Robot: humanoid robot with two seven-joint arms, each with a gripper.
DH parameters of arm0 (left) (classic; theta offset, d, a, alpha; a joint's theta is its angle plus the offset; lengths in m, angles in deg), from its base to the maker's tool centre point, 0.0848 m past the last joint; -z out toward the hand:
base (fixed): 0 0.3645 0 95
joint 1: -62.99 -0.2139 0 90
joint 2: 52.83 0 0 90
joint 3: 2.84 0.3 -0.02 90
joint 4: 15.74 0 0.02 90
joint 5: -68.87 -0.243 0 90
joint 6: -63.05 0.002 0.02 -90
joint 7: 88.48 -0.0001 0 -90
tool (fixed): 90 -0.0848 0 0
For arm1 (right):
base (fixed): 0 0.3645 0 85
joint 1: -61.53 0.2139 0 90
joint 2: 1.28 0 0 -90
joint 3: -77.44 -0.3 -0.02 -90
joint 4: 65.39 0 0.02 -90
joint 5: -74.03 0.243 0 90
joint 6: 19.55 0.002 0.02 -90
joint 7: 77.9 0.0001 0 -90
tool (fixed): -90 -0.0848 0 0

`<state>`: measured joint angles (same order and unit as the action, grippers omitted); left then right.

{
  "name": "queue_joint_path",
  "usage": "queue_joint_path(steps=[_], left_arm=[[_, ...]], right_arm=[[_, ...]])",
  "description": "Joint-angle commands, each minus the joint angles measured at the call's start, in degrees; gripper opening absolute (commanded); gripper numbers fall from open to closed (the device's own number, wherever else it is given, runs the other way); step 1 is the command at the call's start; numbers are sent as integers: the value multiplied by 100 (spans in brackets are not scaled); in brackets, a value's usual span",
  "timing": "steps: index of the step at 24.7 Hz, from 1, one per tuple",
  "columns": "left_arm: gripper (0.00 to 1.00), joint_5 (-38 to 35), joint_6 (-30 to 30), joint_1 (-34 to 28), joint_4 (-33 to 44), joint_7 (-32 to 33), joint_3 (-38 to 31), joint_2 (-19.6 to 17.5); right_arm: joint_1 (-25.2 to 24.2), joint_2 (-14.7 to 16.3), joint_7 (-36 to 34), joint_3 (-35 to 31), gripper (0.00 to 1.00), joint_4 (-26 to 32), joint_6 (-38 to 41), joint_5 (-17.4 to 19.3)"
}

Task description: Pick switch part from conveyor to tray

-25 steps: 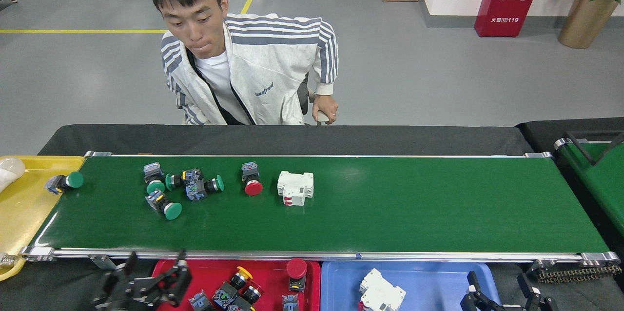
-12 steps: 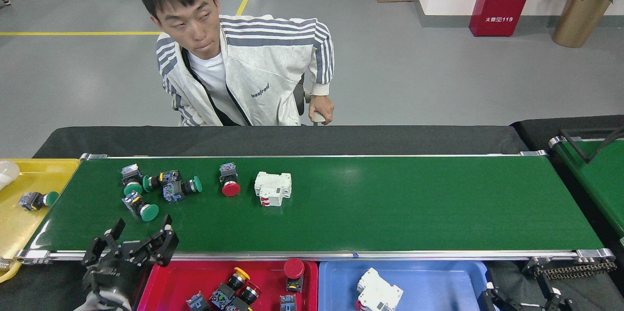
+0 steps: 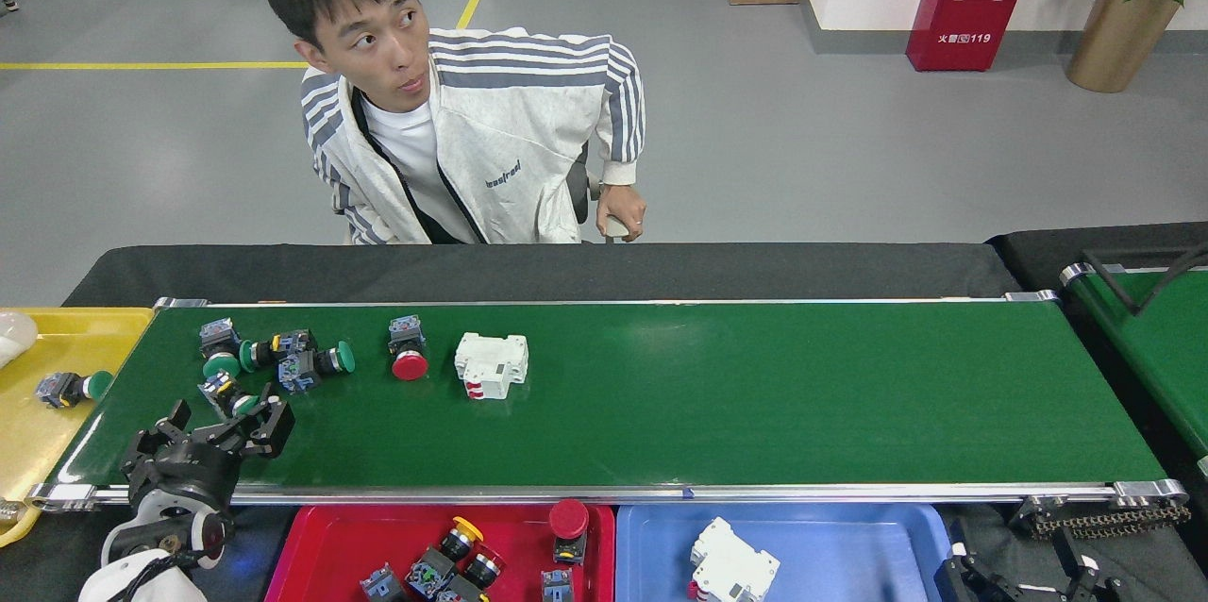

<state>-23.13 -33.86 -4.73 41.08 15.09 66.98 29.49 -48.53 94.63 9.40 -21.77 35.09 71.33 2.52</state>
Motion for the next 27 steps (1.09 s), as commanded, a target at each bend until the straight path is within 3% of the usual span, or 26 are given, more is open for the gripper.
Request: queue_joint_path(steps=[1, 3, 6, 8, 11, 14, 18, 24, 25, 26, 27], left_arm=[[92, -20, 393, 356, -497, -294, 137, -173], [70, -11, 771, 716, -1217, -786, 392, -340], [25, 95, 806, 980, -1982, -1454, 542, -533], [10, 297, 771, 954, -2026, -1638, 577, -542], [4, 394, 437, 751, -1824, -1902, 744, -525], [3, 420, 24, 92, -883, -1999, 805, -445], [3, 473, -969, -1024, 848, -1972, 814, -138], [10, 455, -3017, -2922, 3265, -1911, 849, 117], [17, 455, -3315, -3150, 3476, -1902, 902, 135], [32, 438, -3457, -3300, 3625, -1884, 972, 152], [63, 411, -3492, -3432, 3757, -1823, 1025, 196]], right_arm=[[63, 42, -2, -28, 99, 86, -1, 6], [98, 51, 6, -28, 99, 86, -1, 6], [107, 51, 6, -28, 99, 86, -1, 6], [116, 51, 41, -28, 99, 86, -1, 6], [116, 51, 85, -28, 99, 86, -1, 6], [160, 51, 85, -37, 99, 86, -9, 6], [177, 104, 94, -64, 99, 86, -9, 6], [177, 147, 129, -222, 99, 86, 8, 15], [177, 183, 121, -231, 99, 86, 17, 6], [177, 227, 121, -231, 99, 86, 17, 6], [177, 271, 121, -231, 99, 86, 26, 15]])
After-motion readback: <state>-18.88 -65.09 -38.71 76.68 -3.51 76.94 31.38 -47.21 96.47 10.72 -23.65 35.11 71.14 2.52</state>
